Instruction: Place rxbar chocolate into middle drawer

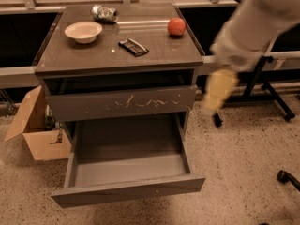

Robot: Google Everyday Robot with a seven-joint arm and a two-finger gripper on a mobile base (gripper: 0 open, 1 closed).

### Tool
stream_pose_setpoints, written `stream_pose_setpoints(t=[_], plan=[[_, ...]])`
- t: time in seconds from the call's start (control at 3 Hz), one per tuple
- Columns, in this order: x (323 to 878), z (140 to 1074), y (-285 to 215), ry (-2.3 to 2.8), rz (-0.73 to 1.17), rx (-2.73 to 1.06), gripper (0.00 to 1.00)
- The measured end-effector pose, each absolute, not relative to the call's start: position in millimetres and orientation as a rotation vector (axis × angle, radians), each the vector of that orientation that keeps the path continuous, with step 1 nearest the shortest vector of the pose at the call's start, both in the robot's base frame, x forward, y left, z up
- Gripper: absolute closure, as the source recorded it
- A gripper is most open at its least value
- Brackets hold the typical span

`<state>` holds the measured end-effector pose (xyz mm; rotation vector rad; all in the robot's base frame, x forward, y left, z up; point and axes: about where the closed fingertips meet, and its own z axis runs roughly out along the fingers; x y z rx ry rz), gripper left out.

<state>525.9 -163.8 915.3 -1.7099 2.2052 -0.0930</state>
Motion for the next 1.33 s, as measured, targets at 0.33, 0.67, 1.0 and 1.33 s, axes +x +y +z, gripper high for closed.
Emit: stream_pose_setpoints(t=[0.33,0.67,1.0,1.33], plan=[[658.4,863.9,-99.8,2.166,-0.176,-1.603,0.0],[709.9,850.7,-53.8,2.087,-0.185,-1.594,0.0],[709.9,850.7,-53.8,2.087,-0.185,-1.594,0.0],[708.0,851.0,-52.5,2.069,-0.152,-1.602,0.0]])
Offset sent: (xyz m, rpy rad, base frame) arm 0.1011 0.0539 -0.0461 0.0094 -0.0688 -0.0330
